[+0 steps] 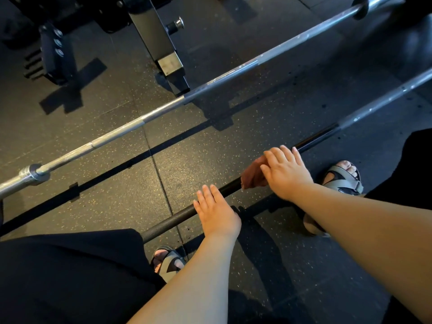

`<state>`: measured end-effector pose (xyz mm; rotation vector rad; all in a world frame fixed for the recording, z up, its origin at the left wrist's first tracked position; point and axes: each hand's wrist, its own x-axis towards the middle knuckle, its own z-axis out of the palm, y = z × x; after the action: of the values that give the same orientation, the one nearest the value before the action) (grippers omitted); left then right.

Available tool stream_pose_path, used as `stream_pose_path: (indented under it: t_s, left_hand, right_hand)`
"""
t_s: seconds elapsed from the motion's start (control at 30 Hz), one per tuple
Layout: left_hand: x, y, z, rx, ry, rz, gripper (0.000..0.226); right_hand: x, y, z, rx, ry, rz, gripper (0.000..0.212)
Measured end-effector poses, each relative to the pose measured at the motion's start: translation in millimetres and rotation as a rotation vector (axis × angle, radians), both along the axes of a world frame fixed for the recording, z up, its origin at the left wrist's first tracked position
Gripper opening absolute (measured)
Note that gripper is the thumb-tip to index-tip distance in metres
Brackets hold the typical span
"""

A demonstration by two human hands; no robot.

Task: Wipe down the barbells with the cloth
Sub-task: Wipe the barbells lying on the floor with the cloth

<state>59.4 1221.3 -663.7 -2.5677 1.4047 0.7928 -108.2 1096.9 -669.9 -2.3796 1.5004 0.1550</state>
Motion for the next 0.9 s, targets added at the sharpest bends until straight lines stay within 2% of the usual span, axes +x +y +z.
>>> stream_pose_path:
  t_s: [0.13, 0.27, 0.37, 0.43, 0.57, 0.8, 0.9]
  left_hand:
    - [-4, -1, -2, 0.000, -0.018, 0.001, 0.093]
    - [-9, -5, -2, 0.000, -0.030, -0.022, 0.095]
    - [-16, -12, 0, -0.009, -0.004, -0.003, 0.096]
    - [-20, -17, 1, -0.001, 0.015, 0.035, 0.095]
    - [-29, -24, 4, 0.046, 0.021, 0.057, 0.095]
    - [-40, -33, 10, 0.037, 0.036, 0.024, 0.089]
    - [-41, -34, 15, 0.033, 0.068, 0.008, 0.088]
  right_hand:
    - [15, 19, 3, 0.082, 0.025, 0.023, 0.065]
    - [33, 32, 2, 0.114, -0.019, 0.222, 0.068]
    - [21, 21, -1, 0.069, -0.016, 0.294, 0.063]
    - [8, 10, -3, 0.034, 0.016, 0.248, 0.063]
    - [-11, 0, 2, 0.043, 0.029, 0.000, 0.064]
    - [5, 14, 9, 0.155, 0.005, 0.184, 0.067]
    - [-3, 1, 7, 0.199, -0.028, 0.164, 0.067]
